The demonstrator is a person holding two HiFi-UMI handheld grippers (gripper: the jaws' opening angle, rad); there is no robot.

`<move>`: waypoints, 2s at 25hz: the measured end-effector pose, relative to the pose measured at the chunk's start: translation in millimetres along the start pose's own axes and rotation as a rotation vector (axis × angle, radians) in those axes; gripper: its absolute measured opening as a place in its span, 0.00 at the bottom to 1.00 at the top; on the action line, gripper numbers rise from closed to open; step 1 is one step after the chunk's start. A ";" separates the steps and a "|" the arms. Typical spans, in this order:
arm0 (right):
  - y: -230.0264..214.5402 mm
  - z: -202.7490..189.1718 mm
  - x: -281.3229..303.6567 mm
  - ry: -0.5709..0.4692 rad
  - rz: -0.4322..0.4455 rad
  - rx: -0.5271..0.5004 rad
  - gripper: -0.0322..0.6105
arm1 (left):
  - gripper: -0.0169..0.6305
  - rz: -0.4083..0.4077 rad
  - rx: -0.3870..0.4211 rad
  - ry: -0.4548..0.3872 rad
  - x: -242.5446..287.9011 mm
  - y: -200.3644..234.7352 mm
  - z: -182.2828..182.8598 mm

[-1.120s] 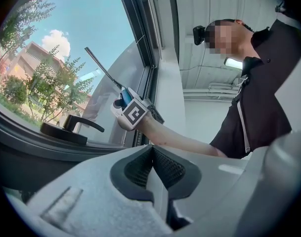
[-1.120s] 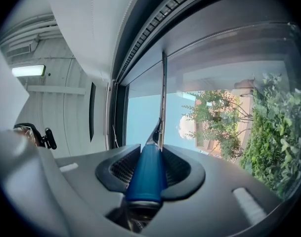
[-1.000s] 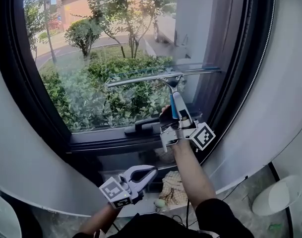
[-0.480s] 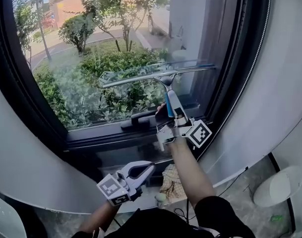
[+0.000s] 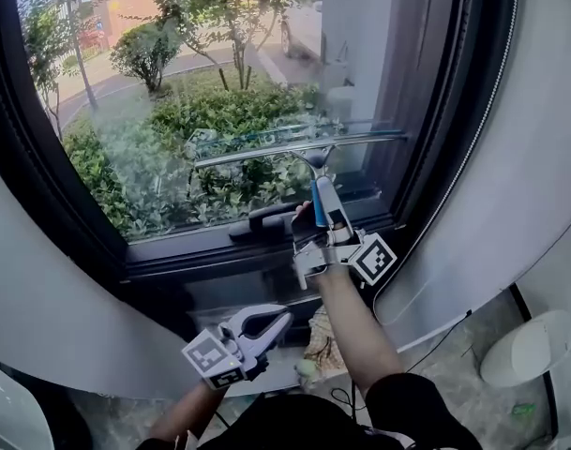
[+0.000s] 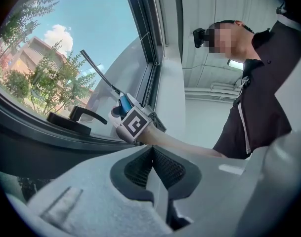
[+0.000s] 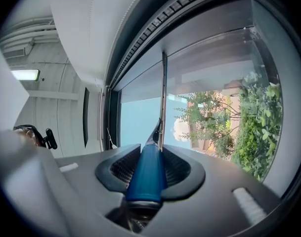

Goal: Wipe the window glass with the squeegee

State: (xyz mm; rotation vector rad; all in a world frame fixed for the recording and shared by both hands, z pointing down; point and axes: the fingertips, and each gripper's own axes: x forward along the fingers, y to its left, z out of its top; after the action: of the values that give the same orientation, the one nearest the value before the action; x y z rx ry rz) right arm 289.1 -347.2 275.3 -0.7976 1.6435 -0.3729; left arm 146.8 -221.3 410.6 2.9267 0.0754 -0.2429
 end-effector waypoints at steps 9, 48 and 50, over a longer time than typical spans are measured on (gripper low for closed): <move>-9.2 -6.9 -17.3 -0.002 -0.027 0.013 0.26 | 0.02 0.004 -0.003 -0.006 -2.6 -2.8 -2.8; -54.5 -22.7 -71.8 0.030 -0.164 0.040 0.26 | 0.02 0.068 -0.038 0.012 -8.2 4.4 -16.0; -54.4 -22.8 -71.7 0.030 -0.164 0.045 0.26 | 0.02 0.078 -0.030 0.022 -9.4 5.7 -19.0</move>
State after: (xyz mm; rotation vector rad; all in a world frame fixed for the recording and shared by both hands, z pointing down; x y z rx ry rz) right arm 287.3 -341.5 368.0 -0.8990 1.5964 -0.5374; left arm 141.0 -223.3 431.7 2.8956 -0.0315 -0.1954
